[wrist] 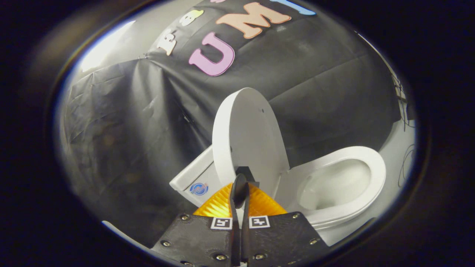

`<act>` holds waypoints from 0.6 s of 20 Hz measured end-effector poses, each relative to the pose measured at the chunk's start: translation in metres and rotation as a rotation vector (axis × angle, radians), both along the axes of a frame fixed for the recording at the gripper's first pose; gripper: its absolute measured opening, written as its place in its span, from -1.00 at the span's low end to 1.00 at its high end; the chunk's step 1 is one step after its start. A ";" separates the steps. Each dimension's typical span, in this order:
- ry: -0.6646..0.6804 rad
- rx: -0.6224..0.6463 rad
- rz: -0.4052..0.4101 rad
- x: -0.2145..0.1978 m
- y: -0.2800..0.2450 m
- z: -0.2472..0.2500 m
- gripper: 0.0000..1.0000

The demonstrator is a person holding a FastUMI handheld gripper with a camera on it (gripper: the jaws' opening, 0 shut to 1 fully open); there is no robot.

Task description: Open the toilet lid.

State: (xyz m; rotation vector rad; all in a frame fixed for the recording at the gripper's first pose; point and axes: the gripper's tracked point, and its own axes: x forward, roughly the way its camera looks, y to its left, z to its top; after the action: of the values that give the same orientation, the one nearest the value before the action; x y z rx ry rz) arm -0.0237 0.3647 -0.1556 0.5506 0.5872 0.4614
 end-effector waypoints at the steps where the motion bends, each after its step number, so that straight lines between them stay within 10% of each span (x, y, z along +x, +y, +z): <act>1: -0.003 0.004 0.002 0.000 0.004 0.001 -0.96; 12: -0.031 -0.033 0.005 0.001 0.028 0.005 -0.96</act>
State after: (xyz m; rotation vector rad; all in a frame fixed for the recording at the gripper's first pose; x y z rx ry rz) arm -0.0231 0.3926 -0.1505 0.5096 0.5654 0.4632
